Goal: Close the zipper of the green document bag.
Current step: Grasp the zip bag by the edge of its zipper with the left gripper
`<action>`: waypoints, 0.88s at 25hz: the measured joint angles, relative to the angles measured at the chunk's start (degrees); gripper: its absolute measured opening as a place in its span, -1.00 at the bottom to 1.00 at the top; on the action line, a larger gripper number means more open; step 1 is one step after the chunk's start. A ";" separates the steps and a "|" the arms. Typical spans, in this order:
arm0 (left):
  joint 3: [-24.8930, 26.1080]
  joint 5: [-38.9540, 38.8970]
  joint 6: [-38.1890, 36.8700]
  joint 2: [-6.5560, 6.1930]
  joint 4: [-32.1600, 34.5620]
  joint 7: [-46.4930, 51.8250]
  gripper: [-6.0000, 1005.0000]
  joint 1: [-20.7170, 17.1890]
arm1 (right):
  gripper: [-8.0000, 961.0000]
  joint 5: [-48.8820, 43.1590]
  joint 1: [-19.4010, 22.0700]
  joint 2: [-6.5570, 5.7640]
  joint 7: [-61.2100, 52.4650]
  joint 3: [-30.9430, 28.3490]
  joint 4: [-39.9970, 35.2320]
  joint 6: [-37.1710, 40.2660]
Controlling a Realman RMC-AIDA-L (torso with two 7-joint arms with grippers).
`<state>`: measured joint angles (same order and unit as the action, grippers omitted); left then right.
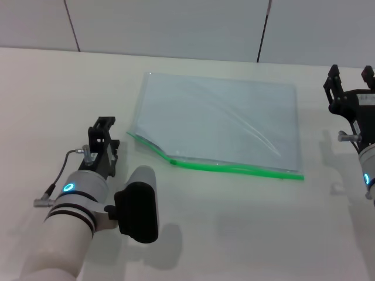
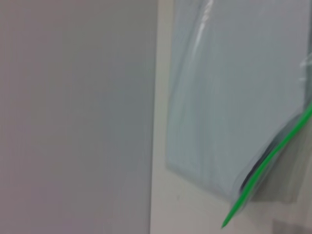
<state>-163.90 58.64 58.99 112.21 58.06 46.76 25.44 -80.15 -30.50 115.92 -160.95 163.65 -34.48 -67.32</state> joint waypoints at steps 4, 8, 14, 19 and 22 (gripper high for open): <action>-0.01 0.12 -0.91 -0.07 -0.05 -0.15 0.11 0.10 | 0.36 0.00 0.00 0.00 0.02 0.00 0.02 0.00; -0.01 0.29 -1.61 -0.14 -0.06 0.07 0.11 0.42 | 0.36 0.00 0.00 0.00 0.02 0.00 -0.04 0.00; -0.01 0.64 -2.30 -0.24 -0.22 1.62 0.11 0.72 | 0.36 -0.01 0.00 0.00 0.02 0.01 -0.11 0.00; 0.43 0.67 -3.79 0.01 -2.12 3.94 0.11 1.27 | 0.36 -0.10 0.00 0.00 0.02 0.18 -0.09 0.00; 0.55 0.55 -3.97 0.65 -3.97 4.51 0.11 1.95 | 0.36 -0.10 0.00 0.00 0.02 0.20 -0.08 0.00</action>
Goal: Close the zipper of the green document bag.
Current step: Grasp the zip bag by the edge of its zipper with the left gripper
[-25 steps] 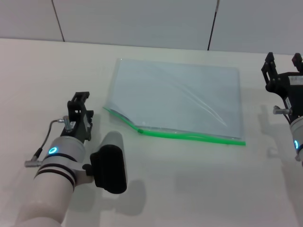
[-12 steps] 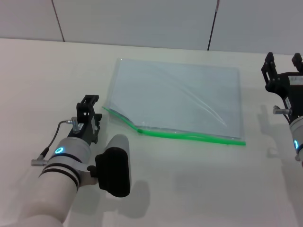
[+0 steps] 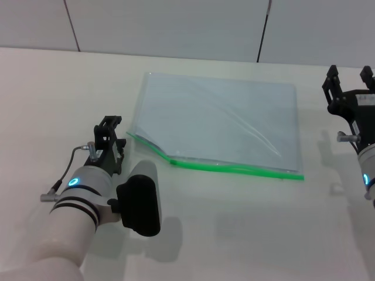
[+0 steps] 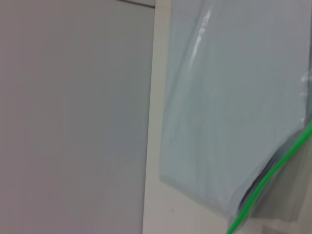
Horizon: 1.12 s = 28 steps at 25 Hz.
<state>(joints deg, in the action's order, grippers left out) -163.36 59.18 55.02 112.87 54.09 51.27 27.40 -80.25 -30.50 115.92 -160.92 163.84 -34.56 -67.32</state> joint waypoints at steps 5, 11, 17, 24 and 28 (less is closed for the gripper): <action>-0.04 0.22 -0.04 0.41 -0.89 1.17 0.11 0.54 | 0.36 0.01 0.00 0.00 0.00 0.12 -0.08 0.00; -0.31 0.23 -0.28 0.42 -1.35 1.27 0.09 0.90 | 0.36 0.01 0.00 0.00 0.00 0.23 -0.15 0.00; -0.39 0.23 -0.81 0.42 -1.60 1.25 0.08 1.08 | 0.36 0.01 0.00 0.00 0.00 0.36 -0.20 0.00; 0.04 0.23 -0.81 0.54 -2.89 2.30 0.06 1.52 | 0.36 0.01 0.00 0.00 0.00 0.38 -0.24 0.00; 0.09 0.23 -0.74 0.64 -3.56 2.65 0.05 1.61 | 0.36 0.01 0.00 0.00 0.00 0.36 -0.25 0.00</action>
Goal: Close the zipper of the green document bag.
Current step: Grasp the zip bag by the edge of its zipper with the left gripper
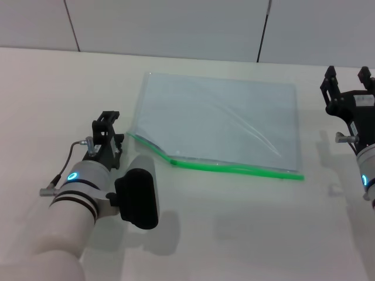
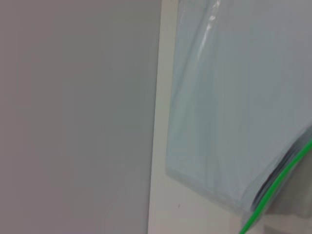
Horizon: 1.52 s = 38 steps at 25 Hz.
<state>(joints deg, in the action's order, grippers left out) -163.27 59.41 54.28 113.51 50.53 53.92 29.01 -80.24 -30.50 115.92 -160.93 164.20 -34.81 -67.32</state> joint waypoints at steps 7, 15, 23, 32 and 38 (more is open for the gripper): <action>0.89 -0.02 -0.09 0.11 -1.63 0.51 0.03 0.62 | 0.36 -0.05 0.00 0.00 0.01 -0.03 -0.09 0.00; 1.41 -0.14 0.11 2.92 -8.37 2.19 0.01 2.79 | 0.36 -0.09 -0.05 0.04 0.04 -0.03 -0.19 0.00; 0.97 0.92 -0.16 2.72 -7.50 5.55 -0.01 2.74 | 0.36 -0.08 0.13 0.09 0.08 -0.03 -0.23 0.00; 0.28 2.87 -0.31 2.75 -5.53 8.59 -0.11 2.38 | 0.36 -0.09 0.11 0.00 0.09 -0.03 -0.17 0.00; 0.25 2.45 -1.61 2.70 -5.32 8.26 -0.10 2.03 | 0.36 -0.12 0.09 0.00 0.09 -0.03 -0.11 0.00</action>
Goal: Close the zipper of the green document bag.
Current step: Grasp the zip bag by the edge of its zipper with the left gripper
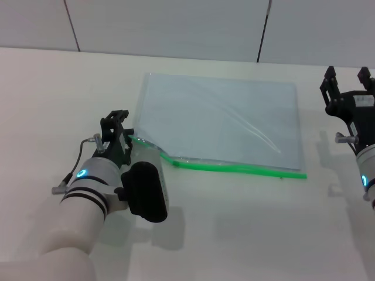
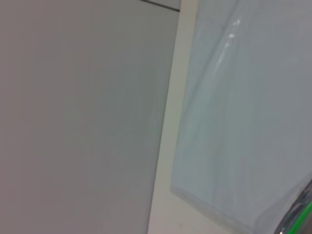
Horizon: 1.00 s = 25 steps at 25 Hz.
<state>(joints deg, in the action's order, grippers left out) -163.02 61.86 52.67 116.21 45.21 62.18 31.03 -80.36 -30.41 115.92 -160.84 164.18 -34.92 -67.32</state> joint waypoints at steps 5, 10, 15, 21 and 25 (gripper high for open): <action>0.37 -0.11 0.19 -0.02 0.33 -0.36 -0.10 -0.56 | 0.36 0.02 0.02 0.00 0.00 0.00 0.16 0.00; 0.42 -0.15 1.77 -0.03 0.47 -0.44 -0.10 -0.79 | 0.36 0.07 0.12 0.00 0.00 0.00 0.25 0.04; 0.47 -0.24 1.76 -0.03 0.49 -0.57 -0.10 -0.81 | 0.37 0.14 0.17 0.00 0.00 0.00 0.18 0.09; 0.51 -0.27 1.34 -0.12 0.49 -0.58 -0.10 -0.76 | 0.37 0.14 0.18 0.00 0.00 0.00 0.12 0.09; 0.25 -0.65 0.33 -0.11 0.23 -0.57 -0.10 -0.69 | 0.37 0.12 0.18 0.00 0.00 -0.04 0.13 0.09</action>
<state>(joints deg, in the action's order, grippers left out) -162.76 61.21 53.00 116.10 45.44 61.61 30.34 -80.24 -30.23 115.92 -160.84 164.14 -34.79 -67.23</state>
